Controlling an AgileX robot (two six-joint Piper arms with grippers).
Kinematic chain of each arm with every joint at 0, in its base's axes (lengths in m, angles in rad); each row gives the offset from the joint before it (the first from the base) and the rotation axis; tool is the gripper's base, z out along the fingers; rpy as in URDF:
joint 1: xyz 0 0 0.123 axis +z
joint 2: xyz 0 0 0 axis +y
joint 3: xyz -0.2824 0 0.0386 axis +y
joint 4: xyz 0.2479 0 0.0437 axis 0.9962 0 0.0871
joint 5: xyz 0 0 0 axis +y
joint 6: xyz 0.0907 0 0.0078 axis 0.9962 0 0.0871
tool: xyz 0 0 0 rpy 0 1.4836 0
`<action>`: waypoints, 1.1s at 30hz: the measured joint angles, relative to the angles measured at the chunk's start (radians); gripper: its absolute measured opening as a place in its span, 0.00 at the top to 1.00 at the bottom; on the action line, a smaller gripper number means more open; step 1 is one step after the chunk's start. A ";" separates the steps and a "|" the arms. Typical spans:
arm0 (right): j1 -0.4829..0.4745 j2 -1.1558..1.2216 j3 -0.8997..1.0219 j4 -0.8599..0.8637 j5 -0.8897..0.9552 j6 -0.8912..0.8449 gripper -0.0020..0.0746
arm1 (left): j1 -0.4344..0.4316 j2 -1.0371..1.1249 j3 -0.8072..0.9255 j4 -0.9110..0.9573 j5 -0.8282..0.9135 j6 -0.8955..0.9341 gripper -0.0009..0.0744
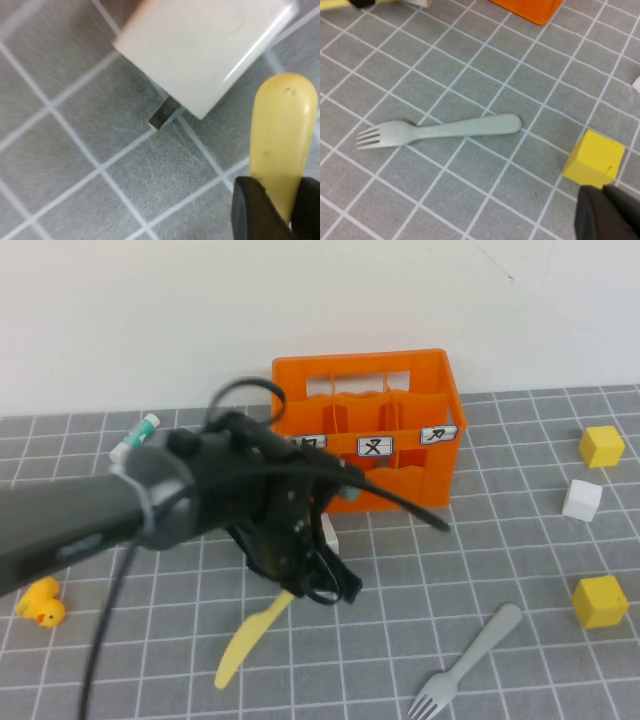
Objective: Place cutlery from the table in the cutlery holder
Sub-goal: Pick up the knife, then place the knife on the box
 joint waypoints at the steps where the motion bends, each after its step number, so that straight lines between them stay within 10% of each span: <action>1: 0.000 0.000 0.000 0.000 -0.002 0.000 0.98 | 0.000 -0.023 0.002 0.000 0.000 0.002 0.81; 14: 0.000 0.000 0.000 0.000 -0.003 0.000 0.98 | 0.000 -0.237 0.002 0.002 -0.172 0.013 0.81; 33: 0.000 0.000 0.000 0.002 -0.006 -0.004 0.98 | 0.000 -0.220 0.002 0.002 -1.159 -0.070 0.81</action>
